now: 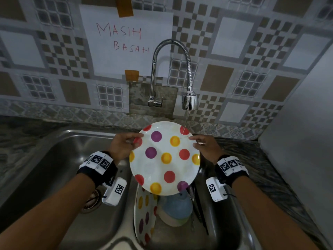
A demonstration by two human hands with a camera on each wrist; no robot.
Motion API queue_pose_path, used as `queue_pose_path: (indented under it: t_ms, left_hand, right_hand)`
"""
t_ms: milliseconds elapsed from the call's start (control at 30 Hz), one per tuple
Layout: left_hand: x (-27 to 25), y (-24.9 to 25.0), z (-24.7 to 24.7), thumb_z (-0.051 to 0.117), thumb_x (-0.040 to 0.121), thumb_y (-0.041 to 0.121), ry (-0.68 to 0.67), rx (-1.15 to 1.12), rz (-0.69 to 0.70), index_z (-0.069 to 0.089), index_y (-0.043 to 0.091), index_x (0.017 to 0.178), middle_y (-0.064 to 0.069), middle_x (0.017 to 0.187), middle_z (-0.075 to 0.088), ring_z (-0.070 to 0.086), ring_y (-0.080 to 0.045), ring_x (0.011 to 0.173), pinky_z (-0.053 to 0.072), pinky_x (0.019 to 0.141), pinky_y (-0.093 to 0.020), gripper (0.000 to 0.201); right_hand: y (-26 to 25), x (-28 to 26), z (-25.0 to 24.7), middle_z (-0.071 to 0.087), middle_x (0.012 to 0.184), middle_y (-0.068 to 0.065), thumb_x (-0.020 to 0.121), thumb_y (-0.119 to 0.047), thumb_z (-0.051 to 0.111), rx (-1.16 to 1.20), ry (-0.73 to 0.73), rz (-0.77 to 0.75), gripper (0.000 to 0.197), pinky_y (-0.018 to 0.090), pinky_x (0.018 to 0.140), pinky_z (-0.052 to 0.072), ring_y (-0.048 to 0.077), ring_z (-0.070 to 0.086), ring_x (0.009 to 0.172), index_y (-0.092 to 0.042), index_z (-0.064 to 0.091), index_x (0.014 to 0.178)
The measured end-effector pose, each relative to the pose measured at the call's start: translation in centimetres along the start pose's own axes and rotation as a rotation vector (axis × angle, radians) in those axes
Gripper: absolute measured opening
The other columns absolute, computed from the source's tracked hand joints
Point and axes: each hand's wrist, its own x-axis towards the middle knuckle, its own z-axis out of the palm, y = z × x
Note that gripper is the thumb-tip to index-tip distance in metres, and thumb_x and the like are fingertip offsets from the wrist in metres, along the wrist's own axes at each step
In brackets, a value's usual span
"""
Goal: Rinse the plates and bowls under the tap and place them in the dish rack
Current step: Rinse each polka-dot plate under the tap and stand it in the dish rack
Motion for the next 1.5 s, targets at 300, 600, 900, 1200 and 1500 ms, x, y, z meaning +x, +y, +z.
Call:
queue_pose_path:
  t_ms: [300, 600, 900, 1200, 1500]
  left_hand:
    - [-1.5, -0.4, -3.1, 0.063, 0.086, -0.005, -0.01, -0.084, -0.183, 0.07, 0.016, 0.102, -0.003, 0.092, 0.072, 0.066, -0.013, 0.076, 0.057, 0.063, -0.032, 0.027]
    - [-0.8, 0.3, -1.3, 0.057, 0.088, -0.01, 0.005, -0.193, -0.179, 0.068, 0.014, 0.106, -0.005, 0.097, 0.071, 0.068, -0.014, 0.078, 0.058, 0.063, -0.031, 0.032]
    - [1.6, 2.4, 4.4, 0.056, 0.085, -0.016, -0.041, -0.235, -0.088, 0.062, -0.006, 0.113, -0.007, 0.089, 0.069, 0.069, -0.005, 0.069, 0.059, 0.068, -0.025, 0.03]
    - [0.4, 0.5, 7.0, 0.06, 0.085, -0.008, -0.203, -0.249, -0.302, 0.065, 0.005, 0.088, -0.007, 0.079, 0.07, 0.069, -0.011, 0.064, 0.053, 0.052, -0.018, 0.015]
    - [-2.0, -0.3, 6.0, 0.076, 0.066, 0.059, -0.358, -0.252, -0.22, 0.068, 0.025, 0.112, -0.009, 0.106, 0.072, 0.069, -0.022, 0.101, 0.055, 0.091, -0.033, 0.057]
  right_hand:
    - [0.2, -0.7, 1.9, 0.066, 0.105, 0.005, 0.092, -0.007, 0.057, 0.034, -0.139, 0.014, 0.023, 0.016, 0.053, 0.049, -0.006, 0.061, 0.06, -0.021, 0.069, 0.106]
    - [2.9, -2.6, 0.8, 0.069, 0.114, 0.004, 0.079, 0.018, 0.058, 0.136, -0.18, -0.011, 0.057, 0.036, 0.092, 0.054, 0.016, 0.066, 0.106, -0.025, 0.066, 0.115]
    - [5.2, -5.9, -3.6, 0.072, 0.098, -0.008, 0.075, 0.02, 0.063, 0.221, 0.079, -0.095, 0.046, 0.018, 0.084, 0.053, -0.003, 0.067, 0.09, -0.005, 0.063, 0.113]
    - [8.2, -8.8, -5.3, 0.058, 0.115, 0.01, 0.072, -0.027, 0.078, -0.066, 0.17, -0.156, 0.031, 0.011, 0.093, 0.043, -0.009, 0.057, 0.102, -0.049, 0.071, 0.093]
    - [7.8, -8.0, -4.2, 0.065, 0.106, 0.006, 0.095, -0.016, 0.054, 0.001, 0.249, -0.045, 0.016, 0.0, 0.081, 0.038, -0.013, 0.058, 0.089, -0.017, 0.06, 0.11]
